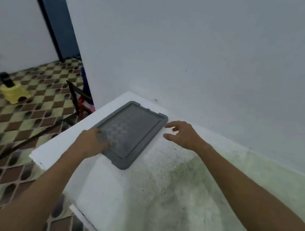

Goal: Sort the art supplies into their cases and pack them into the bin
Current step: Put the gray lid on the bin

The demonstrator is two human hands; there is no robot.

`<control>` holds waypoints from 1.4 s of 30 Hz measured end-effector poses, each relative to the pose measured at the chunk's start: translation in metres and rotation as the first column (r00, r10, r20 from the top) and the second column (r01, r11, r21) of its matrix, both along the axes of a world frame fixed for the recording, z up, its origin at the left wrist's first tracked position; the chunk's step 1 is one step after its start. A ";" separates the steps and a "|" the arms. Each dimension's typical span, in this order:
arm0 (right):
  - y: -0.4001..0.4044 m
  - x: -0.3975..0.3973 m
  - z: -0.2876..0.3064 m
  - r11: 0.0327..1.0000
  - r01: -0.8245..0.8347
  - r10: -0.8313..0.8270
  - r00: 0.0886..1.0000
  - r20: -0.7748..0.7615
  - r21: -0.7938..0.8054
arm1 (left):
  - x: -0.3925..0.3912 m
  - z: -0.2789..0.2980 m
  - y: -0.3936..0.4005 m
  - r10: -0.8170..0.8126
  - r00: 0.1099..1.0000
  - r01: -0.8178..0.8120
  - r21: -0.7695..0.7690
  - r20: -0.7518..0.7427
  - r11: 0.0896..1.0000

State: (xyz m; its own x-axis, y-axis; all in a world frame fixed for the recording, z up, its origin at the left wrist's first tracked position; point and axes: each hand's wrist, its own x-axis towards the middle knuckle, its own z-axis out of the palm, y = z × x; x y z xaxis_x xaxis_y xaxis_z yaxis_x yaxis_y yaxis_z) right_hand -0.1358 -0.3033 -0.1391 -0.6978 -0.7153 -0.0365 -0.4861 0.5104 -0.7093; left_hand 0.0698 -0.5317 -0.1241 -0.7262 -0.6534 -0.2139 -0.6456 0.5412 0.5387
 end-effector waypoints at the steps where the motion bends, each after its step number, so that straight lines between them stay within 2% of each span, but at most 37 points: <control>1: -0.016 -0.010 -0.006 1.000 -0.004 0.004 1.000 -0.020 0.005 | 0.003 -0.010 -0.007 0.016 1.000 -0.016 0.011 -0.024 1.000; 6: -0.073 -0.063 -0.027 0.996 -0.009 0.018 0.994 -0.105 0.088 | 0.009 -0.059 -0.027 0.109 0.992 -0.107 0.035 -0.057 0.994; 10: -0.092 -0.088 -0.040 0.972 -0.034 0.042 0.999 -0.029 0.232 | -0.002 -0.072 -0.024 0.095 0.993 -0.097 -0.027 -0.066 0.995; 16: -0.062 -0.088 -0.032 0.983 0.016 -0.014 1.000 -0.013 0.184 | -0.013 -0.072 -0.014 0.148 0.967 -0.137 0.065 -0.205 0.988; 21: 0.004 -0.057 -0.017 0.998 -0.002 -0.010 0.977 0.212 0.055 | -0.006 -0.058 0.017 0.124 0.964 -0.111 0.067 -0.237 0.992; 26: 0.070 -0.024 0.005 1.000 -0.003 0.009 0.945 0.326 -0.017 | 0.001 -0.048 0.064 0.153 0.958 -0.100 0.215 -0.245 0.972; 29: 0.113 -0.001 0.033 0.998 -0.017 0.035 0.952 0.303 -0.063 | 0.005 -0.042 0.097 0.120 0.954 -0.054 0.238 -0.273 0.970; 33: 0.184 0.032 0.079 0.991 0.012 0.018 0.974 0.228 -0.132 | 0.002 -0.026 0.160 0.062 0.922 0.066 0.313 -0.382 0.948; 37: 0.295 0.061 0.122 0.964 0.144 -0.103 0.977 0.185 -0.224 | 0.000 0.005 0.238 0.052 0.851 0.169 0.367 -0.523 0.915; 42: 0.459 0.118 0.156 0.887 0.351 -0.305 0.933 0.193 -0.299 | 0.002 0.058 0.363 -0.146 0.764 0.405 0.290 -0.629 0.867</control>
State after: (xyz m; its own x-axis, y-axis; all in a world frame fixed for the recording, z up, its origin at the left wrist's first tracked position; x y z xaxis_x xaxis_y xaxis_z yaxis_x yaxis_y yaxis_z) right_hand -0.0183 0.1555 0.0171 -0.8994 -0.4347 0.0454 -0.2174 0.3548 -0.9093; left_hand 0.0717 -0.1688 -0.0662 -0.9269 -0.3580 0.1126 -0.0029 0.3069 0.9517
